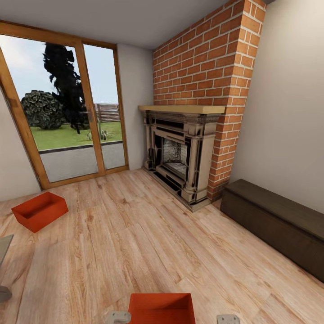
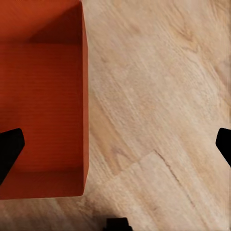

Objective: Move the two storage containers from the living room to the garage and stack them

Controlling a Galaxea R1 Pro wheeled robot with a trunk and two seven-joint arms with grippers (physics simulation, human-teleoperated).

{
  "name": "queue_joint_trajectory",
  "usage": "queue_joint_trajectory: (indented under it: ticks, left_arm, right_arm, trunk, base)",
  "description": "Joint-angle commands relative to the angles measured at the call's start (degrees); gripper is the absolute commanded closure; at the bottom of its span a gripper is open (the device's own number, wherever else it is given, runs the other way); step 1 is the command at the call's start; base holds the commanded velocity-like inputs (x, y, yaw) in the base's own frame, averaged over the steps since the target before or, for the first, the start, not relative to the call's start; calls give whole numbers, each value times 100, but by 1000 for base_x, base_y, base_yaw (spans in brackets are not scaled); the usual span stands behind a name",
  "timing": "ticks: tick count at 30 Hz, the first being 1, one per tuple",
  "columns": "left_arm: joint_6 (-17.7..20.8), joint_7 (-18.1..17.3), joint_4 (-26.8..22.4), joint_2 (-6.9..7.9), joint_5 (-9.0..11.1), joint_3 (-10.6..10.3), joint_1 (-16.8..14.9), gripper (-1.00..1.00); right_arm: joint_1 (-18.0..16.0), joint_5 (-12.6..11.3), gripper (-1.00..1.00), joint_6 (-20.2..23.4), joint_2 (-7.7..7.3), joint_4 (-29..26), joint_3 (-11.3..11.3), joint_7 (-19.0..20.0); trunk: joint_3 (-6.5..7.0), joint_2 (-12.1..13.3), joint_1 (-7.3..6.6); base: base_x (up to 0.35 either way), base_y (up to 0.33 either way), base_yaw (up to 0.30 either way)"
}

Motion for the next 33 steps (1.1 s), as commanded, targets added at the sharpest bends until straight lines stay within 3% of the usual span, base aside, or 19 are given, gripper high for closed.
queue_joint_trajectory:
  ticks: [1, 8, 16, 33]
  left_arm:
    - [33, 10, -12, -1, -29, 14, -1, -100]
    - [18, 9, -13, 39, -27, 26, -1, -100]
    - [-3, -11, -20, 65, -24, 32, -2, -100]
    - [-48, -26, -39, 98, -23, 41, -1, -100]
  right_arm:
    - [-3, -49, -100, 5, -1, -5, 50, -39]
    - [-3, -41, -100, 31, -1, -14, 60, -128]
    - [-3, -4, -100, 32, 141, -43, 63, -692]
    - [-3, 13, -100, 51, 154, -54, 63, -711]
  trunk:
    - [-6, -3, 0]
    - [-6, -3, 0]
    - [-6, -3, 0]
    - [-109, -3, 0]
  base:
    - [0, 0, 0]
    - [0, 0, -7]
    - [0, 0, -108]
    - [0, 0, 79]
